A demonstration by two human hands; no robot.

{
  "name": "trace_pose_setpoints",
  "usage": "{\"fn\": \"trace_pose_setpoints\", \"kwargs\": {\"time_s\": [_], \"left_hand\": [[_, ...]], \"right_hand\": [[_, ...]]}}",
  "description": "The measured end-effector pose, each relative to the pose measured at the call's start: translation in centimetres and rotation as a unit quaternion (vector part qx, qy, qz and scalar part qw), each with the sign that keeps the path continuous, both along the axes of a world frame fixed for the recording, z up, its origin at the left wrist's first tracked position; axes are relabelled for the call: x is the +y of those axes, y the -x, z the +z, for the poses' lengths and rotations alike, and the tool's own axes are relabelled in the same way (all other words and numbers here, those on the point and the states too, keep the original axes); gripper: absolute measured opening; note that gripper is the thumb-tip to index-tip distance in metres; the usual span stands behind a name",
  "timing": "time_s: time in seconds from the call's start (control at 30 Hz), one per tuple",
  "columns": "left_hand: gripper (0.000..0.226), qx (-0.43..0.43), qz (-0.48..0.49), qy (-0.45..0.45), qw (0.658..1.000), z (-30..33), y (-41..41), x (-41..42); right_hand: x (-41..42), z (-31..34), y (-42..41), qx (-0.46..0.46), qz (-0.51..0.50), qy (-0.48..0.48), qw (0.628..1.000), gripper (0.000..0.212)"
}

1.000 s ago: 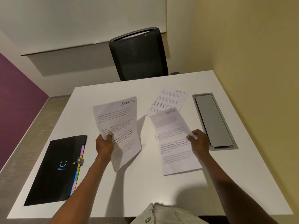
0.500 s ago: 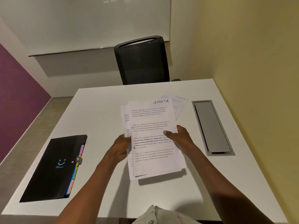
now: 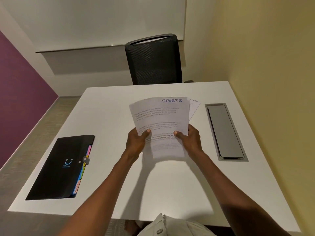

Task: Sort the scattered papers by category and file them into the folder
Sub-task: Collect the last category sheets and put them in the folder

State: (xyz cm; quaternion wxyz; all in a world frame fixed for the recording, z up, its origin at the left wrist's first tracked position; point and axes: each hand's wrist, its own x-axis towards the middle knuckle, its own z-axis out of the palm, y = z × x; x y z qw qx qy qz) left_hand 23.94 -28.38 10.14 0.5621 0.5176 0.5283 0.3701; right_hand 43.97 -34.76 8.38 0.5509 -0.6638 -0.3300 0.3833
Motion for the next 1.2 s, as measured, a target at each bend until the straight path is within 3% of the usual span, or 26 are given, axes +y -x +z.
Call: {"fn": "trace_pose_setpoints", "kwargs": {"time_s": [0.17,0.5,0.73,0.93,1.07,1.2], "left_hand": [[0.024,0.004,0.021,-0.034,0.999,-0.4,-0.6,-0.5],[0.022,0.023,0.032,0.007,0.999,-5.1,0.1,-3.2],[0.035,0.028,0.03,0.049,0.998,-5.2,-0.6,-3.0],[0.026,0.038,0.008,0.059,0.998,-5.3,-1.0,-1.7],[0.026,0.011,-0.043,0.1,0.994,-4.9,-1.4,0.0],[0.023,0.012,-0.02,0.112,0.993,-4.7,-1.9,1.1]], "right_hand": [[-0.7,0.1,-0.4,0.021,0.004,-0.037,0.999,0.034],[-2.8,-4.1,0.2,0.064,0.011,0.044,0.997,0.031],[-3.0,-6.1,0.0,0.051,0.021,0.081,0.995,0.041],[-1.7,-5.8,-0.3,0.015,-0.004,0.085,0.996,0.032],[0.1,-5.5,-1.1,-0.017,-0.016,0.1,0.995,0.04],[1.3,-5.1,-1.2,-0.001,-0.012,0.096,0.995,0.041]]}}
